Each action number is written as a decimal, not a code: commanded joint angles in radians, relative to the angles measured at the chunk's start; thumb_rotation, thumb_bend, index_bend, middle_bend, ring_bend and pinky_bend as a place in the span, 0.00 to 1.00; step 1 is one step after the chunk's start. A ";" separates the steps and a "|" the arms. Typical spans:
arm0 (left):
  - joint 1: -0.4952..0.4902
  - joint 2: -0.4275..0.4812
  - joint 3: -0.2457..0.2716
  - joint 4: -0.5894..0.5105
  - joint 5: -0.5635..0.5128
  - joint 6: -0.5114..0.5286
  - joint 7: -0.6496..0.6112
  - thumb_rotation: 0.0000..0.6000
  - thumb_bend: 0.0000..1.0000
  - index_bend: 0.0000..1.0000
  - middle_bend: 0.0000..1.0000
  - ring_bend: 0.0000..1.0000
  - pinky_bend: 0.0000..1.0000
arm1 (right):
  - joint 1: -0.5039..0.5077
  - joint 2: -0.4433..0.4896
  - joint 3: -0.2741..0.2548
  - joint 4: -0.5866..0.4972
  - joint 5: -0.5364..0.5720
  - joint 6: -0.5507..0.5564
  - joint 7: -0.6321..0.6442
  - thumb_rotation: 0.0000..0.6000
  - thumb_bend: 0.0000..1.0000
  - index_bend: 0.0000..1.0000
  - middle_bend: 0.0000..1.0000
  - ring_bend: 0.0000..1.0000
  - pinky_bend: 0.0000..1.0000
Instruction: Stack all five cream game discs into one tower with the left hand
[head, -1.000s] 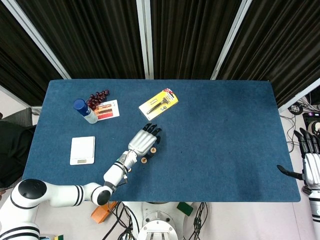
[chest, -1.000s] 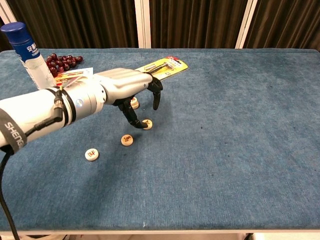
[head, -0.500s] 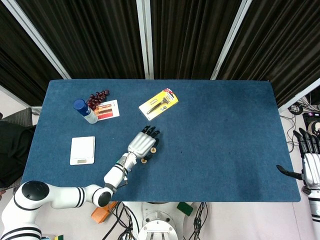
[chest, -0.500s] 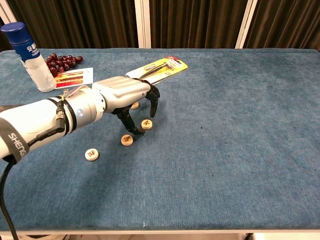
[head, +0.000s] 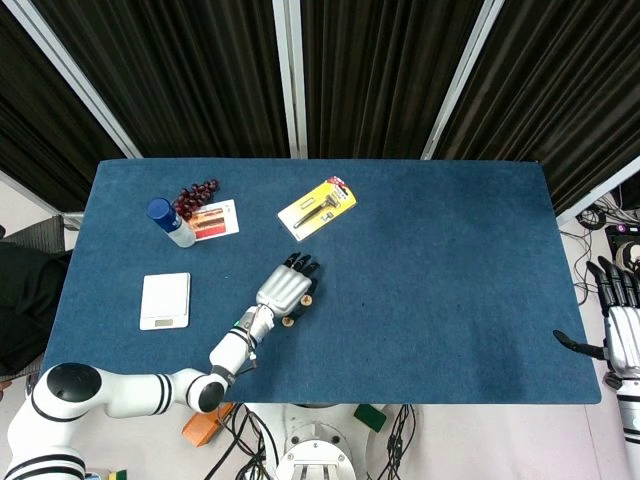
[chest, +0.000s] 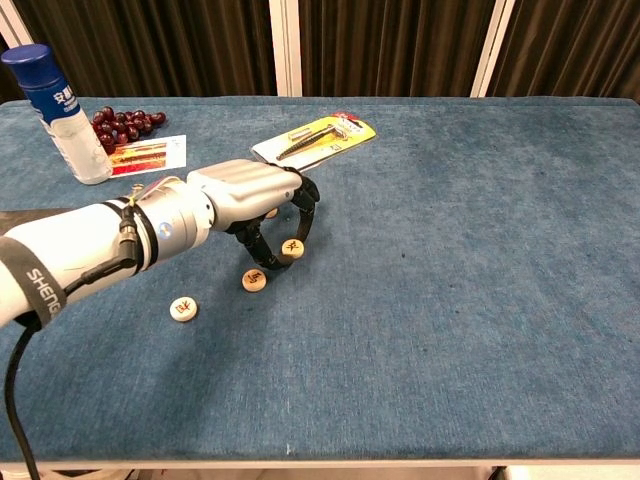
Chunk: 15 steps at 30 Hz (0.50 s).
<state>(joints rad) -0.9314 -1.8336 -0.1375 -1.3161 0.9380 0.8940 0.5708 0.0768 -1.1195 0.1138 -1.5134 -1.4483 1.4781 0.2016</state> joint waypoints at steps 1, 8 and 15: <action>0.002 0.000 -0.002 0.001 0.003 0.002 -0.002 1.00 0.37 0.50 0.10 0.00 0.00 | 0.000 0.000 0.000 0.001 0.000 0.001 0.001 1.00 0.12 0.00 0.00 0.00 0.00; 0.000 0.042 -0.043 -0.029 0.009 0.017 -0.020 1.00 0.37 0.50 0.10 0.00 0.00 | -0.001 0.000 0.001 0.002 -0.002 0.004 0.003 1.00 0.12 0.00 0.00 0.00 0.00; -0.010 0.085 -0.102 -0.032 -0.068 -0.002 -0.037 1.00 0.37 0.50 0.10 0.00 0.00 | -0.003 0.000 0.001 0.004 -0.001 0.005 0.009 1.00 0.12 0.00 0.00 0.00 0.00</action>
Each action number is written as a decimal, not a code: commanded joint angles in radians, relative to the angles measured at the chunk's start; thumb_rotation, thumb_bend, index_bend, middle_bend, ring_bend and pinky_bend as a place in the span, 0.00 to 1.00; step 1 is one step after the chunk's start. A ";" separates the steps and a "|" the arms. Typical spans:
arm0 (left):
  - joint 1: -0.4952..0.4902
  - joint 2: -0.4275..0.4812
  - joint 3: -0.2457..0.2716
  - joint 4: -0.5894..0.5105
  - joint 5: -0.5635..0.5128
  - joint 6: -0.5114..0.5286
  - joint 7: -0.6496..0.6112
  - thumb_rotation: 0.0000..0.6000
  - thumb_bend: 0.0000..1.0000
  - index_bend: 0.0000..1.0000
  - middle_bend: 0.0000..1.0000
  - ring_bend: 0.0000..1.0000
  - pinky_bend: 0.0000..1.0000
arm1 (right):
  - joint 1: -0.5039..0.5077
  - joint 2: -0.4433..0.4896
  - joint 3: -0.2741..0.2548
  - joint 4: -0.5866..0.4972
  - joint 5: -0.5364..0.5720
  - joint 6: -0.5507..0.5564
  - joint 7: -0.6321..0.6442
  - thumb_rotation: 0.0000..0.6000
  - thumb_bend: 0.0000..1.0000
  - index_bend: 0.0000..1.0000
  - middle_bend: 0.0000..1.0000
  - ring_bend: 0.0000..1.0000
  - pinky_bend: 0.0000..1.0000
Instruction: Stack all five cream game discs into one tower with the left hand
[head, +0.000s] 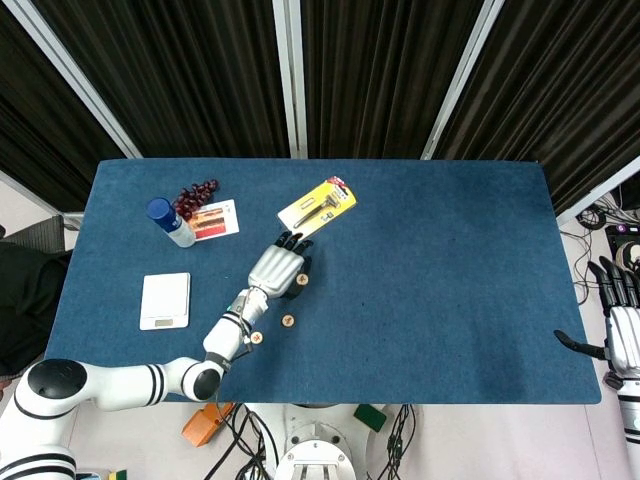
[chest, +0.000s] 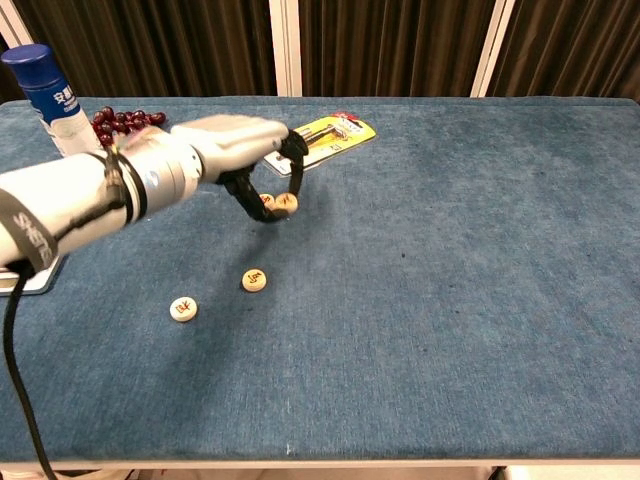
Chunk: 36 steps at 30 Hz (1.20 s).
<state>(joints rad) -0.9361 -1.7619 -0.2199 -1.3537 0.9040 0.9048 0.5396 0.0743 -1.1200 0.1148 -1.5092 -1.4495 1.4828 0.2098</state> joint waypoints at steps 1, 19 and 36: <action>-0.008 0.017 -0.024 0.010 -0.050 -0.021 -0.008 1.00 0.37 0.50 0.10 0.00 0.00 | -0.001 0.000 0.000 0.001 0.000 0.001 0.001 1.00 0.12 0.00 0.00 0.00 0.00; -0.018 -0.010 -0.013 0.086 -0.100 -0.037 -0.029 1.00 0.35 0.49 0.10 0.00 0.00 | 0.000 -0.001 0.001 0.000 0.004 -0.005 -0.003 1.00 0.12 0.00 0.00 0.00 0.00; -0.030 -0.021 -0.012 0.116 -0.121 -0.037 -0.013 1.00 0.34 0.47 0.10 0.00 0.00 | 0.003 -0.002 0.003 0.002 0.010 -0.014 -0.003 1.00 0.12 0.00 0.00 0.00 0.00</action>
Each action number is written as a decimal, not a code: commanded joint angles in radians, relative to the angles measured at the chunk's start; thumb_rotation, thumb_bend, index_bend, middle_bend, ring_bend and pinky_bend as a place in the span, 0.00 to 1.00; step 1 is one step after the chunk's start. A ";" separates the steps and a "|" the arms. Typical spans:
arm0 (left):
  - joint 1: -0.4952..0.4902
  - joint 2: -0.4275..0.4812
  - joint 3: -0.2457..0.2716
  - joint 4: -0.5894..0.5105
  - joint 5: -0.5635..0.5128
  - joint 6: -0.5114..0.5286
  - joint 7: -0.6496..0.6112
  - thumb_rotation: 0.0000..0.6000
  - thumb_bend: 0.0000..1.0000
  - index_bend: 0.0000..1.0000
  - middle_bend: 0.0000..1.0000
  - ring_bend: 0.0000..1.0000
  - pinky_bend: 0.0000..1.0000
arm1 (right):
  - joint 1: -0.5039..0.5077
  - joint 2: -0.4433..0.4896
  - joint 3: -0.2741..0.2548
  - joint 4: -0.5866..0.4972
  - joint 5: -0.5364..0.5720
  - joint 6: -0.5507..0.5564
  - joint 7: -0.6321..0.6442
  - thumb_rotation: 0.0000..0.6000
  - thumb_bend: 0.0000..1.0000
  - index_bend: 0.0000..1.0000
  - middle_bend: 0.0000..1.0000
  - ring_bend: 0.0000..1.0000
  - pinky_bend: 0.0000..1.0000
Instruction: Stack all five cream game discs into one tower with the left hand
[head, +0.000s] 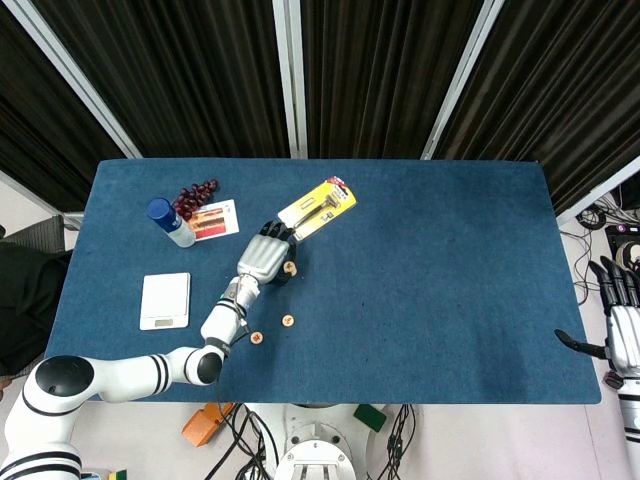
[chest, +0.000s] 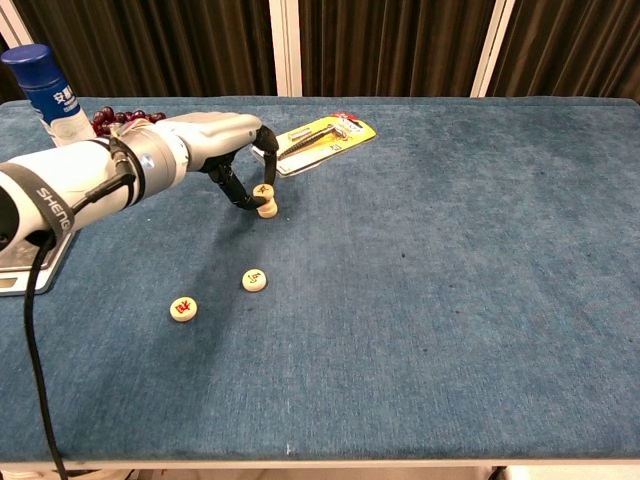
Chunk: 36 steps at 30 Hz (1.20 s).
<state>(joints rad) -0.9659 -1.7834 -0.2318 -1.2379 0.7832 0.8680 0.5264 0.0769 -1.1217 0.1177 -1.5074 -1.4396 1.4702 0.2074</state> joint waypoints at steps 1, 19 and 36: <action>0.000 0.000 0.000 0.000 0.000 0.000 0.000 1.00 0.34 0.47 0.10 0.00 0.00 | 0.001 0.000 0.000 0.000 0.000 -0.002 -0.001 1.00 0.12 0.00 0.00 0.00 0.00; -0.006 0.001 0.006 -0.005 -0.005 -0.001 0.009 0.99 0.32 0.44 0.10 0.00 0.00 | 0.001 0.000 0.001 0.001 0.004 -0.004 0.000 1.00 0.12 0.00 0.00 0.00 0.00; 0.007 0.018 0.008 -0.049 0.022 0.026 -0.011 0.97 0.32 0.42 0.10 0.00 0.00 | -0.001 0.000 0.002 0.002 0.003 0.001 0.004 1.00 0.12 0.00 0.00 0.00 0.00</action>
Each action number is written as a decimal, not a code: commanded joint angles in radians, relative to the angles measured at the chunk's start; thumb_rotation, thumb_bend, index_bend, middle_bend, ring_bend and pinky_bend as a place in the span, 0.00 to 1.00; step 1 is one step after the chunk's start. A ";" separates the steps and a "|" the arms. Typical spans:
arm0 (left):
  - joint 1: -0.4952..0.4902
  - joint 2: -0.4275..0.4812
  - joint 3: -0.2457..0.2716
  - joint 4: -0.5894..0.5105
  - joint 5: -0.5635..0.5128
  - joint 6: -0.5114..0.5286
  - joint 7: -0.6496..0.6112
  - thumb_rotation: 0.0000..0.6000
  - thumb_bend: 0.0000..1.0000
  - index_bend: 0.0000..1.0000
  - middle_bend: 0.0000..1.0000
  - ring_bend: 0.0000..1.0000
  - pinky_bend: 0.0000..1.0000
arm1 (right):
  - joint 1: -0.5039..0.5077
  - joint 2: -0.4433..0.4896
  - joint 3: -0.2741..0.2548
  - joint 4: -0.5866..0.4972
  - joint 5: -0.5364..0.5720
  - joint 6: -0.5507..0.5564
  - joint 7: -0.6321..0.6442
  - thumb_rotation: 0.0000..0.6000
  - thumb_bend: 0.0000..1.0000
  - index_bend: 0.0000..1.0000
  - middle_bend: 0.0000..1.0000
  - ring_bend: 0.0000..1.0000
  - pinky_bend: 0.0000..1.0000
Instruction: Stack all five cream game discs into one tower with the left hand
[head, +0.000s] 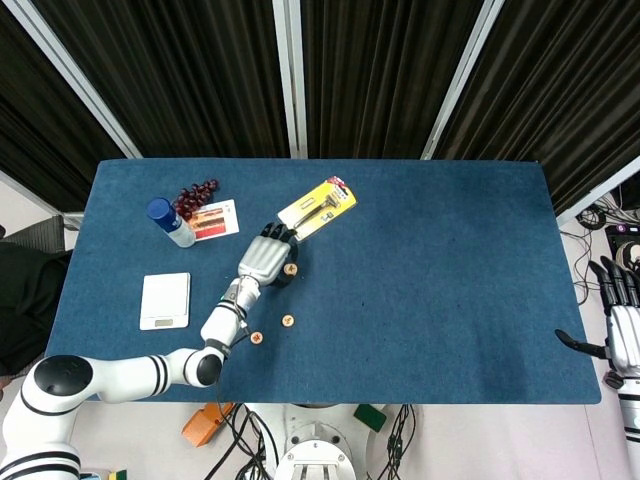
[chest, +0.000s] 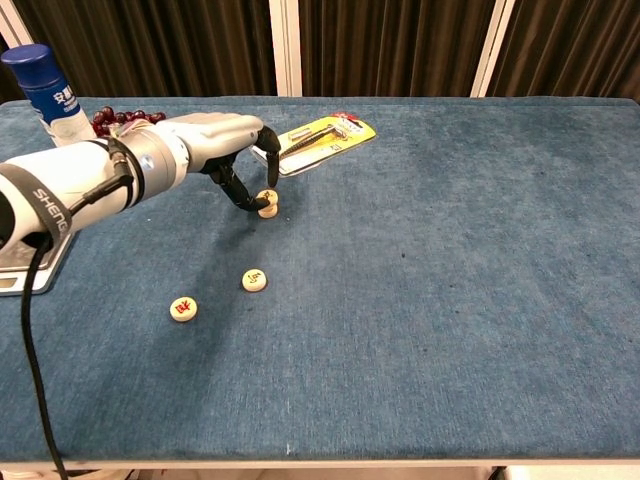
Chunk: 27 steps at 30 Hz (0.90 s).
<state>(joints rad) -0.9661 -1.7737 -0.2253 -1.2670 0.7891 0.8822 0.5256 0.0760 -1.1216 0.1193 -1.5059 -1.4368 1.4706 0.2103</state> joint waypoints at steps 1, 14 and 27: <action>0.014 0.017 0.006 -0.040 0.035 0.023 -0.018 0.96 0.32 0.42 0.10 0.00 0.00 | 0.000 0.000 0.001 0.001 0.000 0.000 0.002 1.00 0.12 0.00 0.00 0.00 0.00; 0.129 0.121 0.151 -0.277 0.349 0.188 -0.057 0.91 0.30 0.42 0.09 0.00 0.00 | 0.007 -0.008 0.001 0.011 -0.013 0.001 0.011 1.00 0.12 0.00 0.00 0.00 0.00; 0.185 0.060 0.226 -0.240 0.436 0.187 -0.021 0.90 0.30 0.42 0.04 0.00 0.00 | -0.008 -0.008 -0.004 0.012 -0.026 0.034 0.016 1.00 0.12 0.00 0.00 0.00 0.00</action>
<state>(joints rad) -0.7824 -1.7114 0.0000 -1.5085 1.2258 1.0704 0.5031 0.0684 -1.1302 0.1158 -1.4937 -1.4632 1.5045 0.2260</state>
